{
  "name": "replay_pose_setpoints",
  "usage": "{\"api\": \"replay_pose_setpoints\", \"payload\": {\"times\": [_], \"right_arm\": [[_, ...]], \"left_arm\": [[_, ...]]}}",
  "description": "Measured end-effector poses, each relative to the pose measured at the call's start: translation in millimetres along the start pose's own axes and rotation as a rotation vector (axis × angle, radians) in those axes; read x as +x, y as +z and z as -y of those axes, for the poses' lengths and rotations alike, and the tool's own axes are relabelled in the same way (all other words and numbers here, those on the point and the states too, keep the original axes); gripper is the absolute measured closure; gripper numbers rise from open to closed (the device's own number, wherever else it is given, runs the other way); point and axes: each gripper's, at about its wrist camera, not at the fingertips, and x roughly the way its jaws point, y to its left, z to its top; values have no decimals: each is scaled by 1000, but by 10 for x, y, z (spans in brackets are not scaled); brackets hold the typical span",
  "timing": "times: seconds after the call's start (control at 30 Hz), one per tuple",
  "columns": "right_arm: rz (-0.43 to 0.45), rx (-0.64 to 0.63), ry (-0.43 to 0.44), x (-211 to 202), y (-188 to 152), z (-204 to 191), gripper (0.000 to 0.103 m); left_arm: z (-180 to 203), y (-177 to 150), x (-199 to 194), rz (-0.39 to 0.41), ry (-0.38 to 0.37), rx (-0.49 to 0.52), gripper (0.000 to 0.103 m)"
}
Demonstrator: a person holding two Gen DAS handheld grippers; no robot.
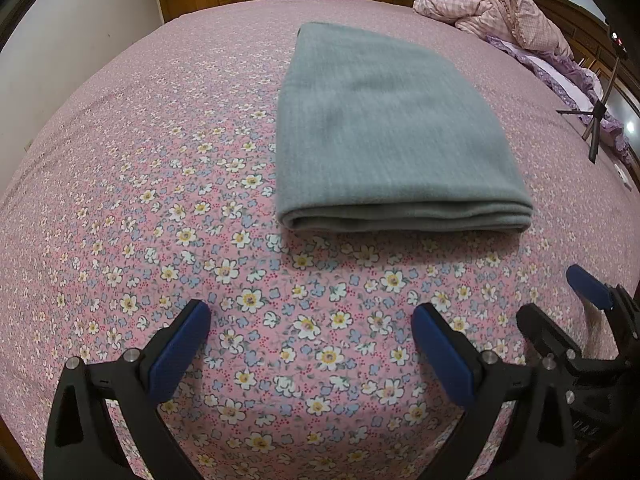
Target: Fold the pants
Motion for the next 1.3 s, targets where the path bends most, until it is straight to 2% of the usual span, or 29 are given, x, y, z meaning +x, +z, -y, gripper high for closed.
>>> {"api": "replay_pose_setpoints", "payload": {"times": [0.5, 1.3], "right_arm": [[7, -2, -11, -4, -16, -72, 4], [14, -2, -20, -18, -22, -108, 3]], "left_arm": [[-18, -19, -18, 3, -5, -8, 0], [-11, -25, -7, 2, 1, -10, 0]]}}
